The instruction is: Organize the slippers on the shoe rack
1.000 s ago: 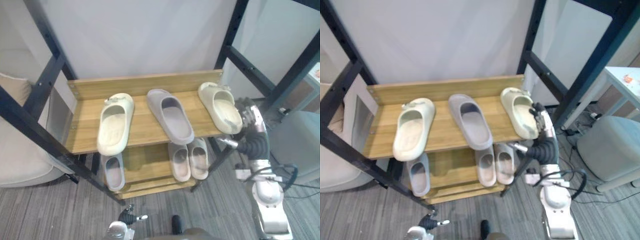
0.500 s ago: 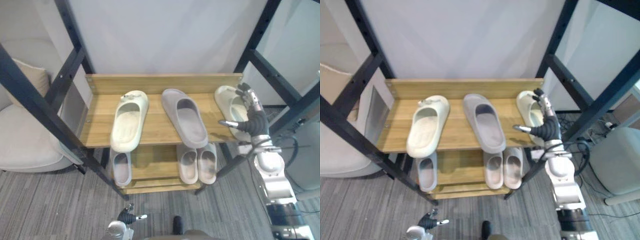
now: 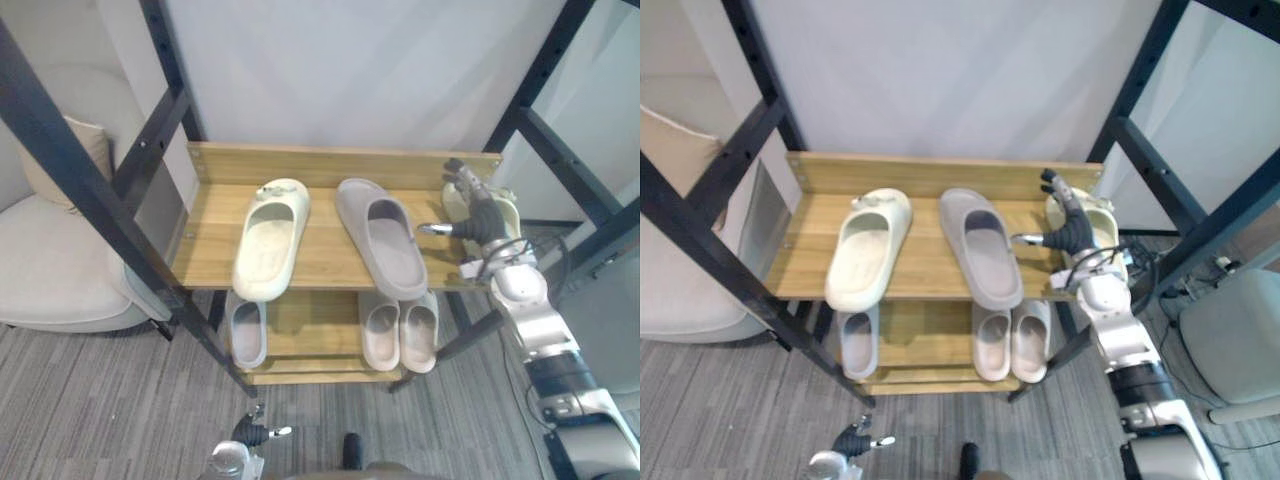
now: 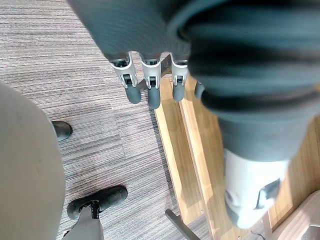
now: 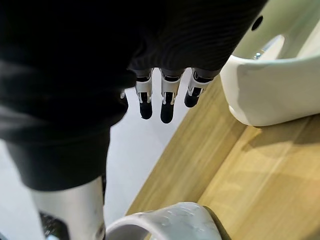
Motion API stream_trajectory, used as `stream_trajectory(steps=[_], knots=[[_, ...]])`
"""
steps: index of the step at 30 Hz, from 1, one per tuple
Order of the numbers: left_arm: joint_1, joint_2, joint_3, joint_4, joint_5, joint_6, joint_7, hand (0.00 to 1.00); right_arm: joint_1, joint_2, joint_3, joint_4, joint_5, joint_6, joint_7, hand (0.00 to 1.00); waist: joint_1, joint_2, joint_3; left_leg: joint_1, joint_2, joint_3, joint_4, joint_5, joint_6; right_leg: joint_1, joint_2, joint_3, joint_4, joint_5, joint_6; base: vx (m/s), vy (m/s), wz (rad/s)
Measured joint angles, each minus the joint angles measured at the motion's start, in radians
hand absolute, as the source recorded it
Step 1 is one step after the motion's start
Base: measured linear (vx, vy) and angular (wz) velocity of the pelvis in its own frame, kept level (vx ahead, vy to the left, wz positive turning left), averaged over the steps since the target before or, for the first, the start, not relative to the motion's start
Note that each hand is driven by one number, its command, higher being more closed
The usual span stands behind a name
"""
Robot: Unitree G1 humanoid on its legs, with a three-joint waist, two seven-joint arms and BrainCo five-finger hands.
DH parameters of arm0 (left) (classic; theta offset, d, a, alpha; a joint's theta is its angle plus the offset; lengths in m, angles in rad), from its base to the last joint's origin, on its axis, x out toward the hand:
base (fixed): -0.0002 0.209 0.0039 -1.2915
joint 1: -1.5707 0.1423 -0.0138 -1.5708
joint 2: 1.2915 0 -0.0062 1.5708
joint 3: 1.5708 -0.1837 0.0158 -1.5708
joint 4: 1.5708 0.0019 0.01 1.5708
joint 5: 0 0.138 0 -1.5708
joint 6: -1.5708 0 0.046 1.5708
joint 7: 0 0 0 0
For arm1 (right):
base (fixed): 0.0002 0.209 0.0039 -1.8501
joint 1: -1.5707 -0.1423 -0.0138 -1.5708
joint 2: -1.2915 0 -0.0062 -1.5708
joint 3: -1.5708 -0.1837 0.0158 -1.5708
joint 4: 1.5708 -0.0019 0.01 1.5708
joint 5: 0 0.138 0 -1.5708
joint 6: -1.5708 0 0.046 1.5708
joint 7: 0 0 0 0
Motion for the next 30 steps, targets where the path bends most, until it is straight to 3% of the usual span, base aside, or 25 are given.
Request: stream_trajectory(steps=[8,19,20,30], knots=[[0.000,0.007,0.009,-0.009,0.000,-0.003,0.000,0.00,-0.079,-0.006,0.078,0.115,0.001,0.014,0.021,0.00,0.007,-0.013,0.009,-0.016,-0.010,-0.025,-0.002,0.010,0.005,-0.006,-0.012,-0.019,0.000,0.000,0.000,-0.01,0.012,0.09],[-0.001,0.009,0.009,-0.030,-0.002,-0.017,0.001,0.00,-0.196,-0.005,0.158,0.199,-0.001,0.028,0.027,0.00,0.018,-0.012,0.035,-0.033,-0.010,-0.029,0.000,0.012,0.003,-0.021,-0.012,-0.021,0.000,0.000,0.000,0.00,0.000,0.00],[-0.001,0.009,0.009,-0.033,-0.002,-0.017,0.001,0.00,-0.204,-0.005,0.163,0.203,-0.001,0.028,0.028,1.00,0.023,-0.011,0.036,-0.033,-0.009,-0.030,0.000,0.012,0.003,-0.021,-0.011,-0.021,0.000,0.000,0.000,0.00,0.000,0.00],[-0.005,0.010,0.007,-0.037,-0.002,-0.018,0.002,0.00,-0.274,0.008,0.196,0.272,-0.002,0.026,0.029,1.00,0.039,-0.013,0.040,-0.033,-0.009,-0.035,0.001,0.012,0.002,-0.016,-0.010,-0.024,0.000,0.000,0.000,0.00,0.001,0.01]])
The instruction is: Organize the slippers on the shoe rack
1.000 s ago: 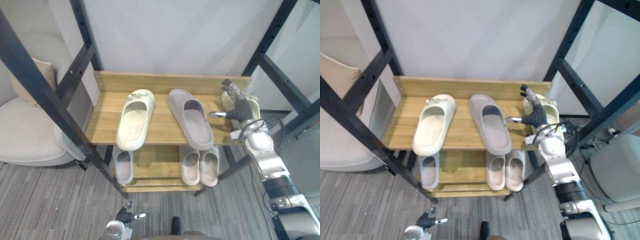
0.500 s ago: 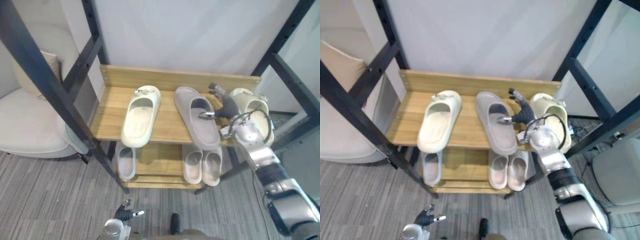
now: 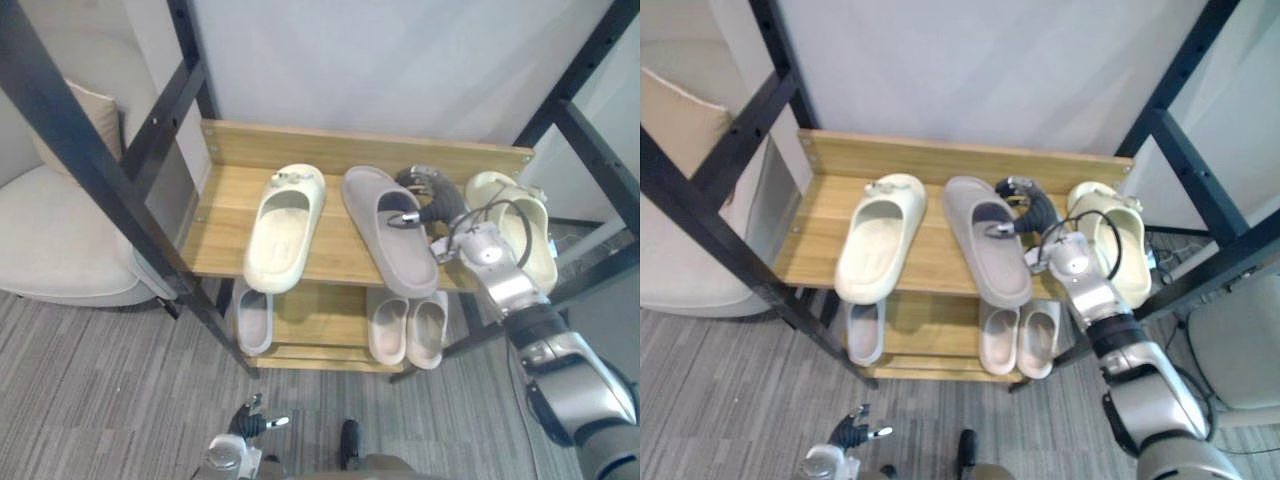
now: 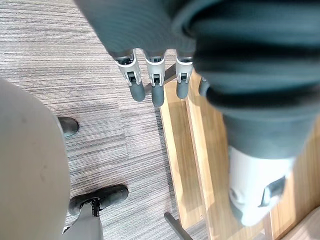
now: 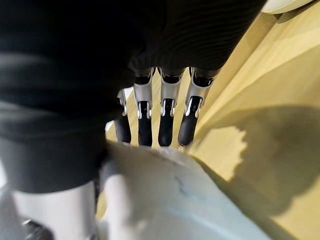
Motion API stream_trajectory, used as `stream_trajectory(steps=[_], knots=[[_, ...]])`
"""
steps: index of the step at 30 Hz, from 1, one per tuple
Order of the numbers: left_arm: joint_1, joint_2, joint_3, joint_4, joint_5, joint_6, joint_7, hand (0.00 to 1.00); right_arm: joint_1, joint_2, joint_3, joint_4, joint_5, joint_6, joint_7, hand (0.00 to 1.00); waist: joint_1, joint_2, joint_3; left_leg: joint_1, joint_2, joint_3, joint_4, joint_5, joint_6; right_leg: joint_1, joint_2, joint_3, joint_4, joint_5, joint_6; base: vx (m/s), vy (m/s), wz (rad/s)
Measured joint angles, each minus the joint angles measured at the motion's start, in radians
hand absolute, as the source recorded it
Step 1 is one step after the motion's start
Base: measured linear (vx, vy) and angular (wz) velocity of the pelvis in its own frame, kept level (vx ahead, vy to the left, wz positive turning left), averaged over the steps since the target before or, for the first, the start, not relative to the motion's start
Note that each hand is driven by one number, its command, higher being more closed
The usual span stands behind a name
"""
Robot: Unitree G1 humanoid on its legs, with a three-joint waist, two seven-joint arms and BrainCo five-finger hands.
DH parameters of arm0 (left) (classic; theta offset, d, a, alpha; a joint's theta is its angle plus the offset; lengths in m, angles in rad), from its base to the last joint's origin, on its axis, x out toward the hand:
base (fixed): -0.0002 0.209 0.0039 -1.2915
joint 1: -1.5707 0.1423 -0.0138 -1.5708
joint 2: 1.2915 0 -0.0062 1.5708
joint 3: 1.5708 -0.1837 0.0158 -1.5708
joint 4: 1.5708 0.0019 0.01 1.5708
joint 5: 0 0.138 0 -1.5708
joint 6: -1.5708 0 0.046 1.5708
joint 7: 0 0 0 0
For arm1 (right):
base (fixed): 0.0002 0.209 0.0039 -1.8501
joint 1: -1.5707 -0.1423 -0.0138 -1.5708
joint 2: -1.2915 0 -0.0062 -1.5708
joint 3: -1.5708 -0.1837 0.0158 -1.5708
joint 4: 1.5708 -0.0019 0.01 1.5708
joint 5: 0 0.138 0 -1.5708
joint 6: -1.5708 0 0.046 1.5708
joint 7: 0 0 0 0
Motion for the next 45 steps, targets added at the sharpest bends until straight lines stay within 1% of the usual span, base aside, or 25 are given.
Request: stream_trajectory(steps=[5,10,12,14,16,18,19,24,25,28,33,35,36,37,38,40,42,43,45], knots=[[-0.001,0.001,0.000,0.000,0.000,0.000,0.000,0.00,0.000,0.000,-0.001,-0.001,0.000,-0.009,-0.003,1.00,0.000,-0.002,0.002,0.002,0.000,0.001,0.000,0.000,0.000,0.001,0.000,0.001,0.000,0.000,0.000,0.00,0.000,0.00],[-0.002,0.002,0.000,0.000,0.000,0.000,0.000,0.00,0.006,0.000,-0.009,-0.011,0.001,-0.009,-0.009,1.00,-0.001,-0.005,0.003,0.003,0.000,0.002,-0.001,0.000,0.000,0.001,0.000,0.002,0.000,0.000,0.000,0.00,0.000,0.00],[-0.003,0.002,0.000,0.000,0.000,0.001,0.000,0.00,0.027,0.000,-0.019,-0.041,0.000,-0.007,-0.012,1.00,-0.001,-0.006,0.004,0.004,0.000,0.003,-0.001,0.000,0.000,0.002,0.000,0.003,0.000,0.000,0.000,0.00,0.000,0.00],[-0.005,0.003,0.001,-0.001,0.001,0.001,0.001,0.00,0.091,0.001,-0.051,-0.111,0.000,-0.006,-0.011,1.00,-0.002,-0.009,0.006,0.006,0.000,0.002,-0.001,0.000,0.000,0.004,0.000,0.003,0.000,0.000,0.000,0.00,0.000,0.00],[-0.004,0.003,0.002,0.000,0.001,0.002,0.001,0.00,0.111,0.001,-0.055,-0.136,0.000,-0.006,-0.013,1.00,-0.003,-0.010,0.006,0.008,0.000,0.004,-0.002,0.000,0.000,0.005,0.000,0.005,0.000,0.000,0.000,0.00,0.000,-0.03],[-0.004,0.003,0.003,0.000,0.001,0.002,0.001,0.00,0.167,0.003,-0.091,-0.206,-0.003,-0.007,-0.014,1.00,-0.003,-0.011,0.007,0.015,0.000,0.008,-0.003,0.000,0.000,0.009,0.000,0.010,0.000,0.000,0.000,0.00,0.000,-0.05],[-0.004,0.003,0.004,0.000,0.001,0.002,0.001,0.00,0.172,0.003,-0.095,-0.213,-0.003,-0.008,-0.016,1.00,-0.004,-0.011,0.007,0.017,0.000,0.008,-0.003,0.000,0.000,0.010,0.000,0.010,0.000,0.000,0.000,0.00,0.000,0.00],[0.000,0.003,0.011,0.000,0.001,0.002,0.001,0.00,0.262,0.020,-0.187,-0.373,-0.020,-0.013,-0.047,1.00,-0.018,-0.011,0.007,0.020,0.000,0.012,-0.001,0.000,0.000,0.012,0.000,0.015,0.000,0.000,0.001,0.00,0.001,-0.01],[0.002,0.003,0.013,0.001,0.001,0.003,0.001,0.00,0.283,0.040,-0.215,-0.417,-0.028,-0.021,-0.052,1.00,-0.026,-0.011,0.007,0.021,0.000,0.014,-0.001,0.000,0.000,0.013,0.001,0.016,0.000,0.000,0.000,0.00,0.000,0.00],[0.005,0.002,0.013,0.002,0.002,0.003,0.001,0.00,0.337,0.059,-0.256,-0.513,-0.035,-0.034,-0.060,1.00,-0.034,-0.008,0.006,0.023,0.001,0.020,0.000,0.000,0.000,0.013,0.001,0.022,0.000,0.000,0.001,-0.02,0.013,-0.05],[0.006,-0.001,0.014,0.013,0.004,0.003,0.001,0.00,0.421,0.111,-0.305,-0.647,-0.035,-0.060,-0.073,1.00,-0.038,-0.001,0.001,0.035,0.001,0.036,-0.001,-0.001,0.000,0.019,0.001,0.035,0.000,0.001,0.001,-0.01,0.025,-0.09],[0.006,-0.007,0.027,0.020,0.004,0.003,0.001,0.00,0.449,0.132,-0.326,-0.707,-0.031,-0.077,-0.073,1.00,-0.041,0.005,-0.002,0.035,0.000,0.038,-0.001,0.000,0.000,0.018,0.000,0.038,0.000,0.002,0.003,-0.01,0.013,-0.02],[0.007,-0.010,0.035,0.021,0.004,0.003,0.001,0.00,0.469,0.133,-0.326,-0.745,-0.019,-0.089,-0.066,1.00,-0.042,0.008,-0.005,0.036,0.000,0.039,0.000,0.000,0.001,0.019,0.000,0.039,0.000,0.003,0.003,0.00,0.000,0.00],[0.007,-0.011,0.036,0.022,0.004,0.003,0.001,0.00,0.477,0.135,-0.326,-0.758,-0.014,-0.090,-0.063,1.00,-0.042,0.009,-0.006,0.036,0.000,0.038,0.001,0.000,0.001,0.019,0.000,0.039,0.000,0.003,0.003,-0.03,0.018,-0.01],[0.009,-0.013,0.040,0.022,0.004,0.003,0.000,0.00,0.503,0.155,-0.326,-0.796,0.013,-0.102,-0.042,1.00,-0.042,0.012,-0.008,0.036,0.000,0.038,0.001,0.000,0.001,0.019,0.000,0.039,0.000,0.004,0.001,0.00,0.000,0.00],[0.009,-0.015,0.040,0.024,0.004,0.003,0.000,0.00,0.534,0.171,-0.325,-0.827,0.028,-0.112,-0.023,1.00,-0.042,0.015,-0.010,0.038,0.000,0.038,0.002,0.000,0.001,0.021,0.001,0.039,0.000,0.005,0.001,-0.02,0.006,0.00],[0.007,-0.022,0.041,0.040,0.004,0.001,0.000,0.00,0.587,0.184,-0.321,-0.876,0.059,-0.120,0.019,1.00,-0.043,0.027,-0.016,0.050,0.001,0.038,0.002,0.000,0.001,0.032,0.001,0.039,0.000,0.005,0.000,0.00,0.000,0.00],[0.008,-0.024,0.041,0.041,0.004,0.000,-0.001,0.00,0.596,0.187,-0.320,-0.881,0.063,-0.122,0.028,1.00,-0.043,0.030,-0.017,0.055,0.001,0.039,0.002,0.000,0.001,0.037,0.001,0.039,0.000,0.005,0.000,0.00,0.000,0.00],[0.008,-0.028,0.040,0.048,0.010,-0.003,-0.002,0.00,0.646,0.197,-0.309,-0.916,0.086,-0.132,0.071,1.00,-0.047,0.036,-0.021,0.068,0.003,0.039,0.001,0.000,0.001,0.050,0.000,0.040,0.000,0.004,0.001,-0.04,0.014,-0.01]])
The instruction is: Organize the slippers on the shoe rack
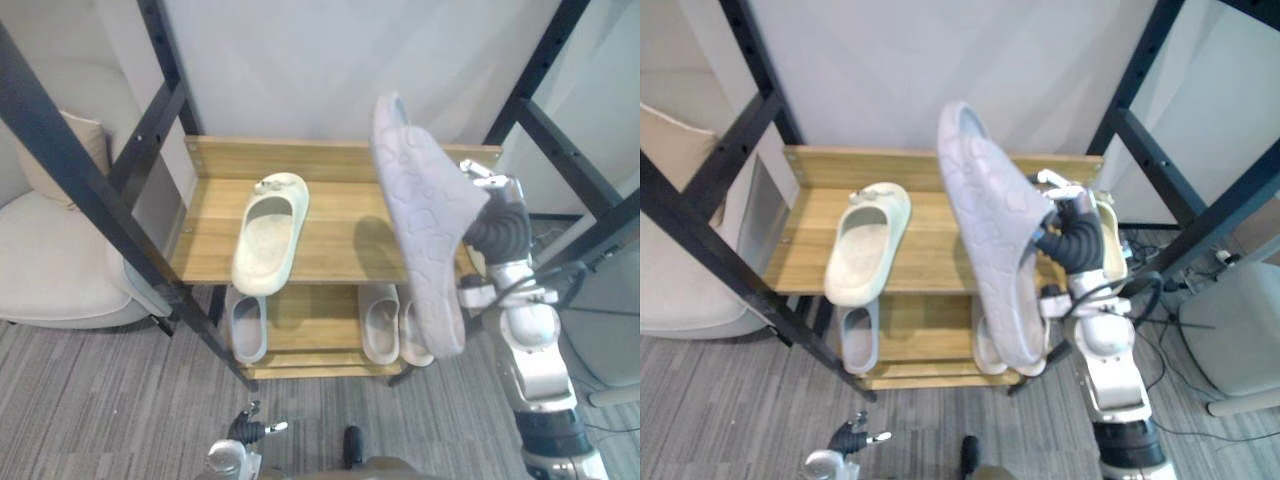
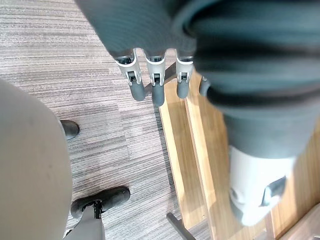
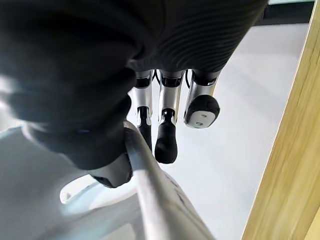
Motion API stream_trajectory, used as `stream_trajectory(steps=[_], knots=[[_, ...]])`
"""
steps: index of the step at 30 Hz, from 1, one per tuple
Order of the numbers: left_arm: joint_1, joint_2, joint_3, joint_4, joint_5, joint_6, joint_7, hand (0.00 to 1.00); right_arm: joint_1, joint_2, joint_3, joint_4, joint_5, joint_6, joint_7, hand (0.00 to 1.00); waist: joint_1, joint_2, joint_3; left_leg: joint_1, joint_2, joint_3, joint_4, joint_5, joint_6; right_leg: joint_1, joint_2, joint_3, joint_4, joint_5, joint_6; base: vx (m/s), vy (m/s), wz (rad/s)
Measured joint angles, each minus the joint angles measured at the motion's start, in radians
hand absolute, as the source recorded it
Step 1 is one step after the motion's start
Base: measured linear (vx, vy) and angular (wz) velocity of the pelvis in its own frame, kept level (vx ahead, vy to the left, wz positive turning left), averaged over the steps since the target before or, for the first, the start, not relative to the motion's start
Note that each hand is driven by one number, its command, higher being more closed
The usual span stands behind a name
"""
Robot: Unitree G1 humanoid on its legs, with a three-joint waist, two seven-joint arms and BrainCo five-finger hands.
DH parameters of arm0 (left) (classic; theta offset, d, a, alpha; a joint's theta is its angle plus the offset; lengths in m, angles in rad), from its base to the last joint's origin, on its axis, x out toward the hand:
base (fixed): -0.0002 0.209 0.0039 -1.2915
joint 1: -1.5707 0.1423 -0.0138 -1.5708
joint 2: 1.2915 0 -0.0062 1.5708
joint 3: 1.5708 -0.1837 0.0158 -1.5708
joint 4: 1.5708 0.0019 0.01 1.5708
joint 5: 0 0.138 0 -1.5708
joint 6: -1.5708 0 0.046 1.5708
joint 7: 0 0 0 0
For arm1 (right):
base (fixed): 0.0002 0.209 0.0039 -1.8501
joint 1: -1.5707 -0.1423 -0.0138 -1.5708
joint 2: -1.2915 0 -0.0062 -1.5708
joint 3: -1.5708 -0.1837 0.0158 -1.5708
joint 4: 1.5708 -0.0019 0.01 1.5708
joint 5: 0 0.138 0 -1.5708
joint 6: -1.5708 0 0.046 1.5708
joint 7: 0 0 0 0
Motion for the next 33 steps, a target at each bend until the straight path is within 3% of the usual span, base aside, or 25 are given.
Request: stream_trajectory(steps=[8,14,17,20,25,28,33], knots=[[-0.004,0.000,-0.005,0.020,0.004,-0.011,-0.001,0.00,0.110,-0.009,0.143,-0.036,0.039,-0.019,0.108,1.00,-0.002,0.004,-0.006,0.006,0.002,0.018,0.001,0.001,0.000,0.002,-0.001,0.018,0.000,0.005,0.000,-0.06,0.011,-0.07],[-0.013,0.003,-0.040,0.041,0.005,-0.018,-0.004,0.00,0.168,-0.087,0.313,-0.009,0.037,-0.018,0.158,1.00,-0.002,0.015,-0.010,0.035,0.006,0.013,-0.002,0.000,-0.001,0.035,-0.001,0.006,0.000,0.002,0.003,-0.02,0.022,0.06],[-0.024,0.008,-0.050,0.042,0.009,-0.020,-0.009,0.00,0.162,-0.110,0.376,0.043,0.036,-0.019,0.164,1.00,0.005,0.012,-0.005,-0.028,-0.001,0.002,0.041,-0.008,0.000,-0.020,-0.008,0.001,0.037,-0.015,0.007,-0.06,0.023,0.11],[-0.082,0.017,-0.052,0.048,0.007,-0.023,-0.017,0.00,0.084,-0.157,0.439,0.129,0.034,-0.016,0.164,1.00,0.015,0.012,0.089,-0.134,-0.022,-0.009,0.192,-0.038,-0.004,-0.149,-0.032,-0.015,0.262,-0.094,0.000,-0.17,0.014,0.26],[-0.181,0.020,-0.067,0.036,-0.033,-0.037,-0.007,0.00,-0.095,-0.192,0.532,0.249,-0.009,-0.007,0.151,1.00,0.024,0.033,0.216,-0.409,-0.056,-0.048,0.524,-0.160,0.000,-0.396,-0.075,-0.050,0.570,-0.219,0.005,-0.22,0.005,0.27],[-0.222,0.019,-0.066,0.028,-0.050,-0.040,0.005,0.00,-0.132,-0.201,0.545,0.282,-0.048,0.006,0.144,1.00,0.037,0.046,0.249,-0.526,-0.052,-0.067,0.621,-0.184,-0.004,-0.495,-0.078,-0.069,0.648,-0.239,0.000,-0.23,-0.017,0.17],[-0.270,0.021,-0.059,-0.028,-0.089,-0.046,0.028,0.00,-0.229,-0.204,0.536,0.340,-0.094,0.007,0.076,1.00,0.042,0.053,0.298,-0.714,-0.069,-0.089,0.827,-0.238,-0.037,-0.663,-0.107,-0.078,0.908,-0.374,-0.014,-0.09,-0.058,0.25]])
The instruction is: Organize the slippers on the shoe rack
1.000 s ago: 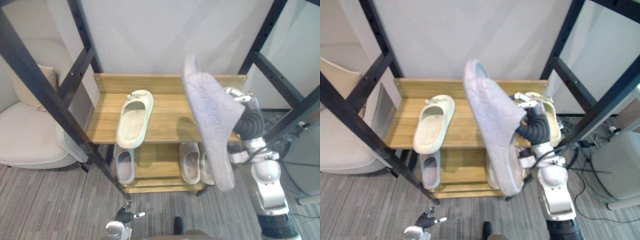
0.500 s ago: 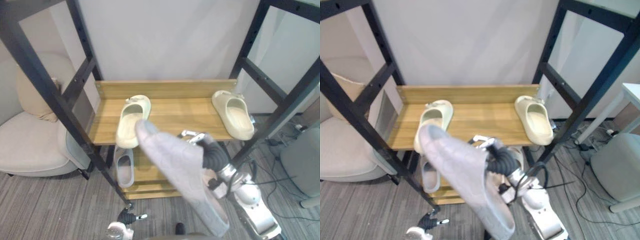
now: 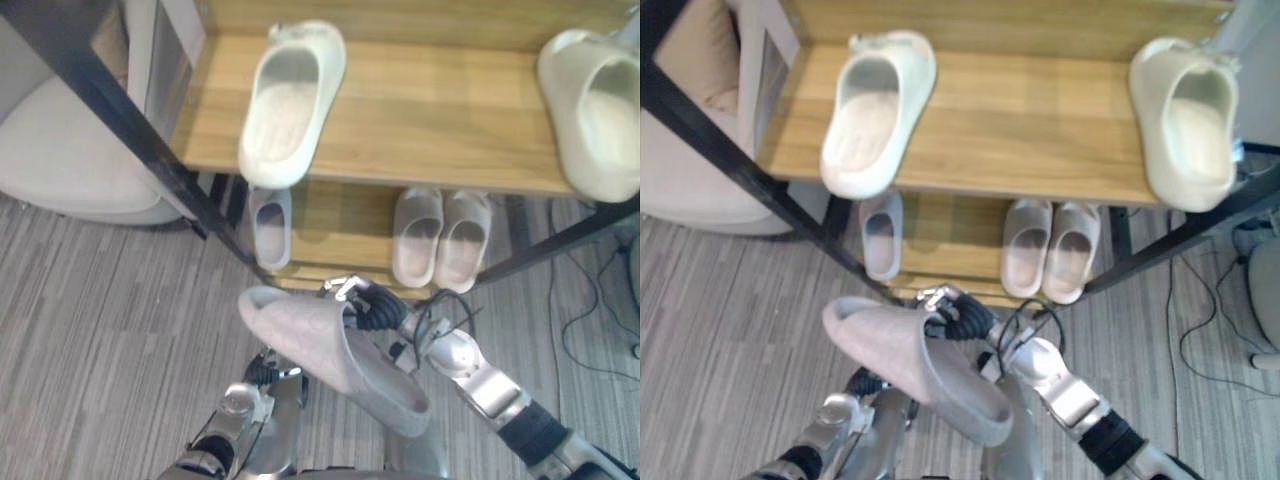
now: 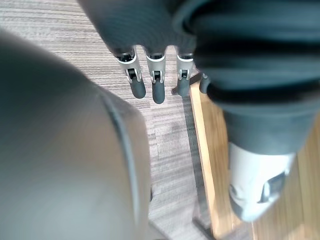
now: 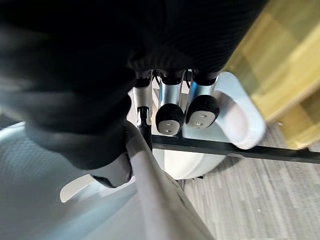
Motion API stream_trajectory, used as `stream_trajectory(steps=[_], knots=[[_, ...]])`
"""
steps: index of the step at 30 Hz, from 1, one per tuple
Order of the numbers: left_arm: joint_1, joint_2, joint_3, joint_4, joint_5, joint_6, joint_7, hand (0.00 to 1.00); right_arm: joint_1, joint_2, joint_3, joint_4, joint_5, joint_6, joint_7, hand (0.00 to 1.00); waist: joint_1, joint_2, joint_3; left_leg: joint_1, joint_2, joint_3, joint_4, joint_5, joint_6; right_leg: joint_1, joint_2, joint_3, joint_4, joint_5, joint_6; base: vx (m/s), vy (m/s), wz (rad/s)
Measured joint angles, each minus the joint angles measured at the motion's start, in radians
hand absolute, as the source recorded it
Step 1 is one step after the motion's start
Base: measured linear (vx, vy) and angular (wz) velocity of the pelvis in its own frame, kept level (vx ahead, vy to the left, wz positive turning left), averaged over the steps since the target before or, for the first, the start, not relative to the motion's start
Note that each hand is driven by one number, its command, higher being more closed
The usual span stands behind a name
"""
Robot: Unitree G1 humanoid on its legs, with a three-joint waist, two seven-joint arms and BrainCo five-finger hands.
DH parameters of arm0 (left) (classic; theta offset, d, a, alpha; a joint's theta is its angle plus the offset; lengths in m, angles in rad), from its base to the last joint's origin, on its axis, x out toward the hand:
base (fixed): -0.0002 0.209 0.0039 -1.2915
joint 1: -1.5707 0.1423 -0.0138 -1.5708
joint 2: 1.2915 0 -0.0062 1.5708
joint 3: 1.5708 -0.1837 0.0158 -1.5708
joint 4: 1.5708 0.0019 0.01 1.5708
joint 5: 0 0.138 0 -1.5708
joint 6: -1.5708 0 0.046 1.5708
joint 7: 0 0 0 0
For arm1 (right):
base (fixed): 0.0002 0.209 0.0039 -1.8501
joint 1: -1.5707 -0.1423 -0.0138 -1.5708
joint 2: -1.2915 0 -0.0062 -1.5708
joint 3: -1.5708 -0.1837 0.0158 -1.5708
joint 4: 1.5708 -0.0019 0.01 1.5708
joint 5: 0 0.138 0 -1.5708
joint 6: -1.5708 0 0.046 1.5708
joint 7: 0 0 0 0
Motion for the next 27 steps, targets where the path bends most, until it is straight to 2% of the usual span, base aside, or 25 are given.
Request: stream_trajectory(steps=[4,7,9,12,16,23,27], knots=[[-0.043,-0.006,0.054,-0.055,-0.038,-0.008,0.008,0.00,-0.067,0.020,-0.035,0.005,-0.033,0.000,-0.067,1.00,0.006,-0.007,0.044,-0.139,0.000,-0.005,0.161,-0.046,-0.014,-0.142,-0.004,-0.003,0.156,-0.048,-0.014,-0.09,-0.017,0.03],[-0.002,-0.032,0.101,-0.162,-0.068,-0.028,-0.012,0.00,-0.071,0.054,-0.089,0.013,-0.071,0.001,-0.133,1.00,0.033,0.004,0.053,-0.225,-0.002,0.000,0.257,-0.085,-0.018,-0.229,-0.015,0.001,0.259,-0.087,-0.019,-0.06,0.004,-0.03],[0.025,-0.042,0.123,-0.208,-0.073,-0.035,-0.013,0.00,-0.085,0.073,-0.095,0.012,-0.102,0.001,-0.163,1.00,0.035,0.006,0.052,-0.250,0.002,-0.001,0.286,-0.101,-0.015,-0.254,-0.015,-0.001,0.286,-0.099,-0.022,-0.03,-0.003,0.02],[0.064,-0.062,0.159,-0.290,-0.074,-0.044,-0.029,0.00,-0.089,0.117,-0.166,0.012,-0.159,0.003,-0.231,1.00,0.057,0.009,0.048,-0.303,0.013,-0.001,0.329,-0.120,-0.022,-0.308,-0.013,-0.007,0.327,-0.112,-0.026,-0.02,-0.006,-0.06],[0.097,-0.084,0.190,-0.354,-0.080,-0.046,-0.029,0.00,-0.119,0.132,-0.229,0.012,-0.222,0.021,-0.318,1.00,0.078,0.008,0.045,-0.344,0.017,-0.001,0.376,-0.139,-0.031,-0.354,-0.014,-0.008,0.378,-0.134,-0.034,0.00,-0.001,-0.01],[0.135,-0.094,0.212,-0.409,-0.110,-0.047,-0.028,0.00,-0.218,0.184,-0.355,0.030,-0.347,0.094,-0.448,1.00,0.080,0.001,0.035,-0.382,0.024,0.002,0.425,-0.156,-0.042,-0.389,-0.022,-0.015,0.440,-0.173,-0.035,0.03,-0.036,0.07],[0.149,-0.094,0.224,-0.418,-0.115,-0.046,-0.024,0.00,-0.302,0.240,-0.419,0.147,-0.386,0.155,-0.512,1.00,0.083,-0.013,0.015,-0.395,0.033,0.004,0.454,-0.167,-0.045,-0.392,-0.035,-0.031,0.475,-0.197,-0.040,0.02,-0.038,0.13]])
